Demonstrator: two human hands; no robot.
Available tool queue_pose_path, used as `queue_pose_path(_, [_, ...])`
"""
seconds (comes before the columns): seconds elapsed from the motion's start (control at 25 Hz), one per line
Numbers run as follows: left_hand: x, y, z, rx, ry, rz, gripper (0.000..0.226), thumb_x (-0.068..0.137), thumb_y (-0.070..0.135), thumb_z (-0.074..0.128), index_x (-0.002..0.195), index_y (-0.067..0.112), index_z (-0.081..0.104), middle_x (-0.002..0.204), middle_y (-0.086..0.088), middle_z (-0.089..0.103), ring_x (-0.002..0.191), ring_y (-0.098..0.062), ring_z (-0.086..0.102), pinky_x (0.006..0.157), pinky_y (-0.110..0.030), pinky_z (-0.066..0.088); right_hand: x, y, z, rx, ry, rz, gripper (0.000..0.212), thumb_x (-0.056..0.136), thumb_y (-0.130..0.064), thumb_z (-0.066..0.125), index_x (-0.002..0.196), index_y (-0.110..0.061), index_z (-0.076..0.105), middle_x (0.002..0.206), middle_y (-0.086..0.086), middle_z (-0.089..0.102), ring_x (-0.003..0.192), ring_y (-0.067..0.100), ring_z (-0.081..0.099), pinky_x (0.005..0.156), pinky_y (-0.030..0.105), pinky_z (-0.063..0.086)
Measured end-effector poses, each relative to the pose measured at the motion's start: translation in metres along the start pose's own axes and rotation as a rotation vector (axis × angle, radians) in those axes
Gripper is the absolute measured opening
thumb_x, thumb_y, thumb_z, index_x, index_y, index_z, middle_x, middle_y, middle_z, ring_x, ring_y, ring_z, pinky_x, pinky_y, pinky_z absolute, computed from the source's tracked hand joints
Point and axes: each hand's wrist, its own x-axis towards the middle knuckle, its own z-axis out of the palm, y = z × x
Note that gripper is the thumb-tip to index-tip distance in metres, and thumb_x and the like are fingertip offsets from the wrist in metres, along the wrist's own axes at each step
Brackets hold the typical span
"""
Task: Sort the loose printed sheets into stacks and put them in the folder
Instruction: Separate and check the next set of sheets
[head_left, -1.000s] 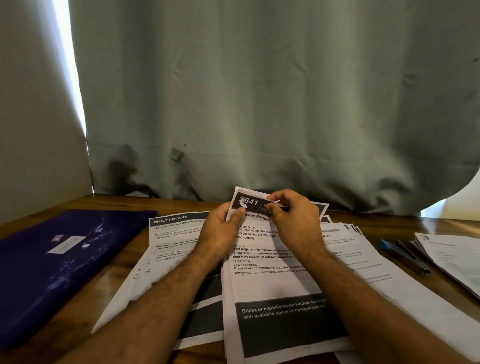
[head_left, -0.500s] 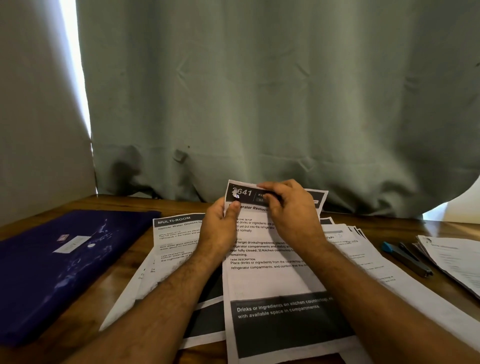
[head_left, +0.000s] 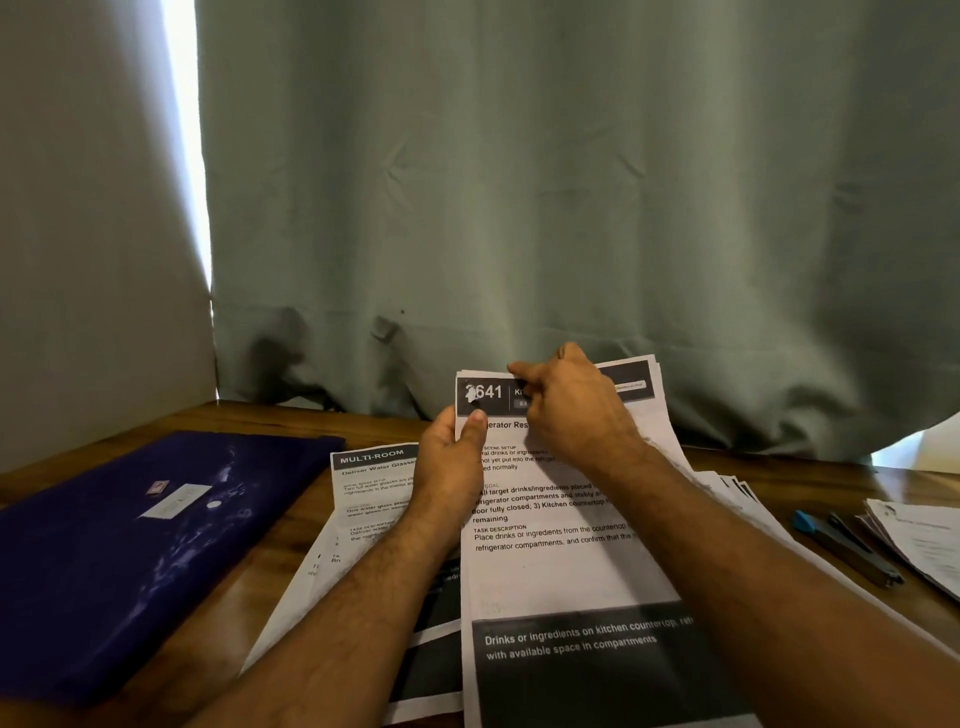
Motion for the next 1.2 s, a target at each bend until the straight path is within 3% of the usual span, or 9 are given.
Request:
queue_pose_path(0.12, [-0.001, 0.001, -0.001, -0.028, -0.003, -0.045, 0.016, 0.105, 0.025, 0.051, 0.105, 0.023, 0.067, 0.082, -0.004, 0.079, 0.071, -0.022, 0.077, 0.056, -0.031, 0.059, 0.003, -0.003, 0.001, -0.037, -0.038, 0.013, 0.031, 0.093, -0.024, 0.060, 0.124, -0.027, 0.064, 0.108, 0.005, 0.042, 0.098, 0.030, 0.059, 0.094, 0.043, 0.050])
queue_pose_path(0.28, [-0.005, 0.000, 0.002, -0.070, -0.013, -0.076, 0.016, 0.104, 0.020, 0.053, 0.106, 0.014, 0.068, 0.088, -0.012, 0.077, 0.076, -0.027, 0.074, 0.068, -0.036, 0.060, 0.001, -0.001, 0.007, -0.065, -0.069, 0.057, 0.033, 0.090, -0.025, 0.064, 0.122, -0.029, 0.065, 0.101, 0.001, 0.035, 0.098, 0.031, 0.059, 0.092, 0.040, 0.049])
queue_pose_path(0.56, [-0.008, -0.001, 0.002, -0.092, -0.046, -0.158, 0.014, 0.103, 0.018, 0.054, 0.105, 0.016, 0.068, 0.095, -0.016, 0.077, 0.081, -0.031, 0.073, 0.075, -0.041, 0.060, -0.004, 0.007, 0.013, -0.047, -0.124, 0.098, 0.040, 0.086, -0.023, 0.068, 0.125, -0.029, 0.063, 0.102, 0.001, 0.035, 0.098, 0.028, 0.058, 0.092, 0.039, 0.049])
queue_pose_path(0.76, [-0.010, 0.002, 0.002, -0.153, -0.069, -0.187, 0.014, 0.103, 0.016, 0.054, 0.105, 0.017, 0.068, 0.087, -0.013, 0.078, 0.073, -0.027, 0.074, 0.062, -0.034, 0.059, -0.007, 0.008, 0.008, -0.069, -0.146, 0.044, 0.036, 0.093, -0.026, 0.058, 0.128, -0.031, 0.060, 0.104, 0.000, 0.034, 0.097, 0.026, 0.059, 0.093, 0.043, 0.051])
queue_pose_path(0.96, [-0.019, 0.010, 0.020, -0.180, -0.101, -0.195, 0.016, 0.103, 0.015, 0.053, 0.111, 0.013, 0.066, 0.085, -0.012, 0.077, 0.070, -0.025, 0.074, 0.061, -0.034, 0.059, -0.004, 0.017, -0.019, -0.101, -0.203, 0.065, 0.037, 0.086, -0.023, 0.056, 0.119, -0.037, 0.066, 0.110, 0.002, 0.067, 0.098, 0.027, 0.063, 0.088, 0.037, 0.052])
queue_pose_path(1.2, [-0.028, 0.023, 0.067, -0.289, -0.204, -0.287, 0.016, 0.105, 0.016, 0.050, 0.115, 0.017, 0.062, 0.094, -0.017, 0.077, 0.074, -0.030, 0.075, 0.062, -0.042, 0.062, 0.008, 0.044, -0.069, -0.148, -0.236, 0.072, 0.031, 0.090, -0.021, 0.057, 0.114, -0.035, 0.071, 0.110, -0.002, 0.072, 0.097, 0.019, 0.064, 0.091, 0.034, 0.052])
